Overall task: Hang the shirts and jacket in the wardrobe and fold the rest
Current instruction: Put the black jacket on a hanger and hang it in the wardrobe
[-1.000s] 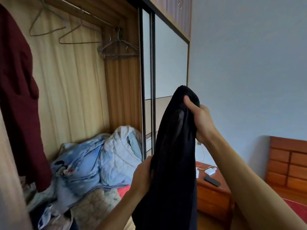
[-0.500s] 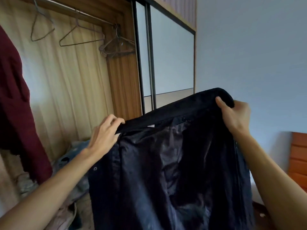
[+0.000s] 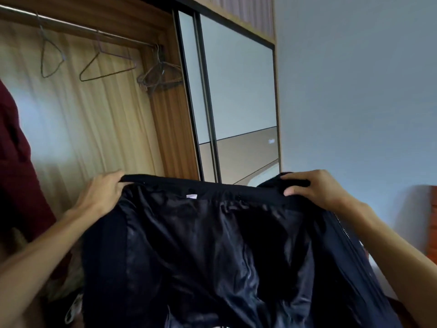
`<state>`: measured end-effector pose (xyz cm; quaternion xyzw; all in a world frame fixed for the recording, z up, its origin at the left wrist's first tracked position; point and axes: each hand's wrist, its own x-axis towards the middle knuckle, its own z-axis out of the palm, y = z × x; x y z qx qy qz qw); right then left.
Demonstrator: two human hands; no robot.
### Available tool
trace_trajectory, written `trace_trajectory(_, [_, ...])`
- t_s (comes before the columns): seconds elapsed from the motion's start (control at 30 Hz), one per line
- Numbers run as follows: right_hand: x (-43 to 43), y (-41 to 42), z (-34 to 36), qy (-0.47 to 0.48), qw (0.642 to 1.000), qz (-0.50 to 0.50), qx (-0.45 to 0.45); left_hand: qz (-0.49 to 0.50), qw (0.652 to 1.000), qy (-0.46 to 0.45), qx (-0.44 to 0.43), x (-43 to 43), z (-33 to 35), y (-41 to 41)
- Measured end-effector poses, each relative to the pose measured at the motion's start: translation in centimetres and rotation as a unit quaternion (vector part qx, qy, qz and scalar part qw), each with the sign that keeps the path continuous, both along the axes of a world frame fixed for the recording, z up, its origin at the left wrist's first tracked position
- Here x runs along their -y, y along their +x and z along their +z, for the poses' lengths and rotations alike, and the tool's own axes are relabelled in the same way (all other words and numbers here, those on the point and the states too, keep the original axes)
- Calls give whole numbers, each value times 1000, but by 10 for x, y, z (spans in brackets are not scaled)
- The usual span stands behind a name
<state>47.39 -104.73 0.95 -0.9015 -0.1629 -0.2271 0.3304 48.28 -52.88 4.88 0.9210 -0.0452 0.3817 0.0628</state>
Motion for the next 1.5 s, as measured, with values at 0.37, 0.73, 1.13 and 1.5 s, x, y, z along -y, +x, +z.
trace_trajectory(0.37, [-39,89,-1,-73,985,-155,29,-87,979,185,-25,-23,38,11])
trace_trajectory(0.73, [-175,133,44,49,993,-108,2,78,968,-113,-210,-28,45,75])
trace_trajectory(1.13, [-391,149,147,294,941,165,-20,-108,837,-458,-280,-36,124,120])
trace_trajectory(1.5, [-474,209,203,455,750,404,-260,-137,839,-478,-220,-95,173,129])
